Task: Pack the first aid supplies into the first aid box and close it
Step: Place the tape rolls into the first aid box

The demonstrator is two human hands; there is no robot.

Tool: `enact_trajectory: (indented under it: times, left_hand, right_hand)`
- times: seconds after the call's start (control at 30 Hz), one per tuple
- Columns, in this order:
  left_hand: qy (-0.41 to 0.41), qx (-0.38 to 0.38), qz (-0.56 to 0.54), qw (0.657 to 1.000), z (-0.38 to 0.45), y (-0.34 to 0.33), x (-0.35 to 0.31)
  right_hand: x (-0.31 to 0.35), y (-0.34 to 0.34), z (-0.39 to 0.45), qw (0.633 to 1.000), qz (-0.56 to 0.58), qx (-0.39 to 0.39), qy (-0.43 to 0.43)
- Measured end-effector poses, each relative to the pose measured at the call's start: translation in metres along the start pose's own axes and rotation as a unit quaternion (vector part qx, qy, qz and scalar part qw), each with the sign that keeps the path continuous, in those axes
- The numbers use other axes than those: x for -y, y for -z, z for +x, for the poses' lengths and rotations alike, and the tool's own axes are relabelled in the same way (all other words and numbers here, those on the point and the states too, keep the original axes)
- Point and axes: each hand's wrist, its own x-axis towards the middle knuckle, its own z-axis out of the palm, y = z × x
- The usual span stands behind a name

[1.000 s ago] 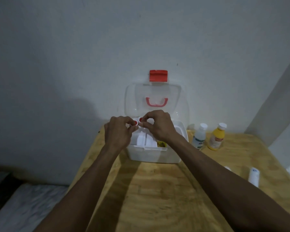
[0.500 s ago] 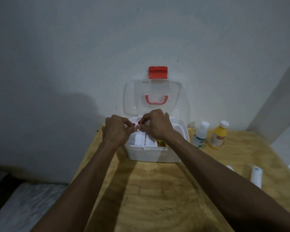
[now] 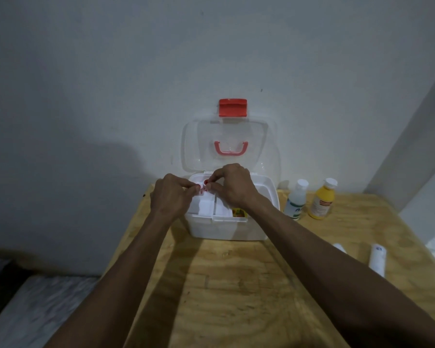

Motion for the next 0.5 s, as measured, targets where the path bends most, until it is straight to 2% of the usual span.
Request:
enact_trajectory:
  times: [0.23, 0.5]
  left_hand:
    - [-0.012, -0.029, -0.041, 0.999, -0.012, 0.005, -0.004]
    - [-0.107, -0.085, -0.068, 0.988, -0.06, 0.017, -0.052]
  right_hand:
    - [0.004, 0.018, -0.013, 1.0, 0.013, 0.005, -0.002]
    - [-0.012, 0.097, -0.078, 0.998, 0.048, -0.045, -0.006]
